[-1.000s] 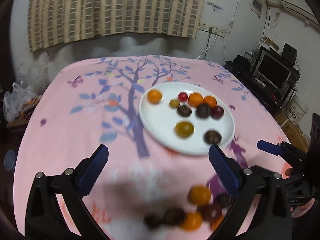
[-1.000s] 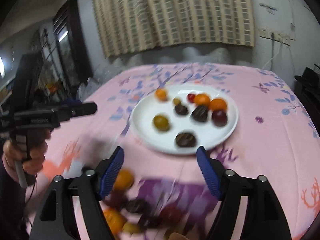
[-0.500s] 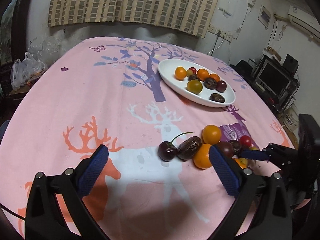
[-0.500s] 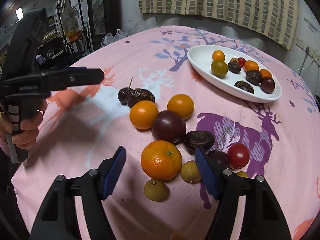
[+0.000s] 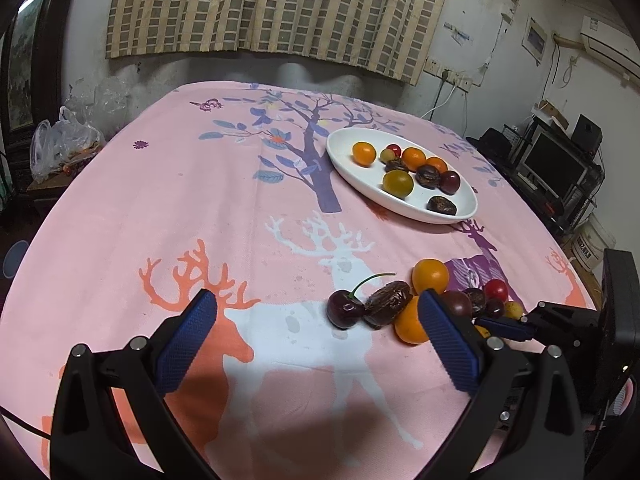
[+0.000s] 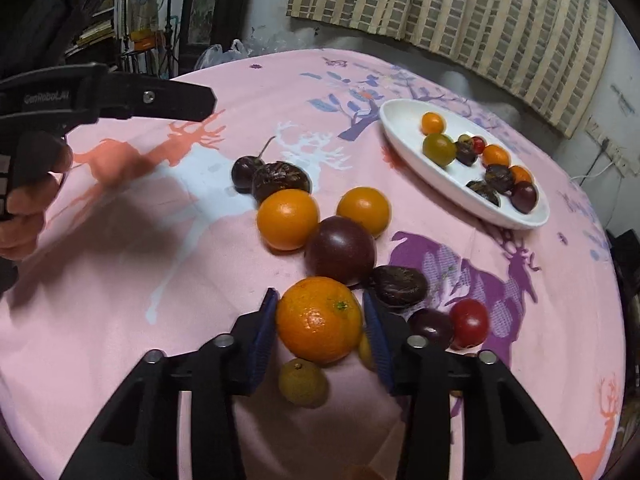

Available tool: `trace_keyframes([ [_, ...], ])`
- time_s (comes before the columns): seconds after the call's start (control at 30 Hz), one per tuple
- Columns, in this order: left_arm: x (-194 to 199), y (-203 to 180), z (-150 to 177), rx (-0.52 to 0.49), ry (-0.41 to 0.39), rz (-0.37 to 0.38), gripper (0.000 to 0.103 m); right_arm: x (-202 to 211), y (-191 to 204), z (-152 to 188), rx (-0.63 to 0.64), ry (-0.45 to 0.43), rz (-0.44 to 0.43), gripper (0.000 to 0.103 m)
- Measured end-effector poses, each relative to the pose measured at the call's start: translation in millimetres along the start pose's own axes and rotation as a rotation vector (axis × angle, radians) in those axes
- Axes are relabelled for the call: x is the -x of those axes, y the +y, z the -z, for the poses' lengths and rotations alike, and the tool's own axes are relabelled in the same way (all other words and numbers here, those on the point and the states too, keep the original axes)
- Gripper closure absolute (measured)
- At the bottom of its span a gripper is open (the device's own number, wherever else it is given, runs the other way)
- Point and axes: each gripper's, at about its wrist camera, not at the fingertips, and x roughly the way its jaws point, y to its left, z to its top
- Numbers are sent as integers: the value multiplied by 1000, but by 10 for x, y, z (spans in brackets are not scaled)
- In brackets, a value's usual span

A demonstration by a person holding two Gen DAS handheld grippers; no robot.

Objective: Organize fruits
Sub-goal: 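Grasp an orange with the right tool while the left grasps a small yellow-green fruit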

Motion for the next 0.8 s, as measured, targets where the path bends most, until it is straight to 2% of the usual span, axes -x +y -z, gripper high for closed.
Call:
trace_keyframes([
  [0.1, -5, -32, 18, -19, 5, 22, 5, 95, -161, -17, -79, -25, -64, 61],
  [0.2, -17, -173, 64, -79, 18, 71, 7, 329, -492, -19, -218, -106, -112, 61],
  [0.23, -28, -241, 89, -107, 30, 98, 10, 411, -620, -7, -261, -134, -102, 61],
  [0.3, -65, -449, 185, -186, 78, 189, 30, 521, -820, 28, -328, -169, -76, 61],
  [0.37, -99, -668, 294, -257, 122, 259, 37, 606, -999, 72, -390, -192, -57, 61],
  [0.47, -138, -978, 460, -346, 169, 304, 38, 639, -1123, 100, -430, -202, -58, 61],
  [0.53, -144, -1175, 555, -399, 188, 339, 45, 643, -1146, 115, -441, -200, -63, 61],
  [0.6, -174, -1308, 608, -422, 199, 349, 50, 640, -1143, 129, -444, -198, -71, 61],
  [0.73, -283, -1426, 670, -443, 219, 309, 55, 675, -1132, 148, -444, -210, -79, 61],
  [0.8, -324, -1442, 676, -439, 232, 300, 66, 712, -1103, 161, -440, -215, -79, 61],
])
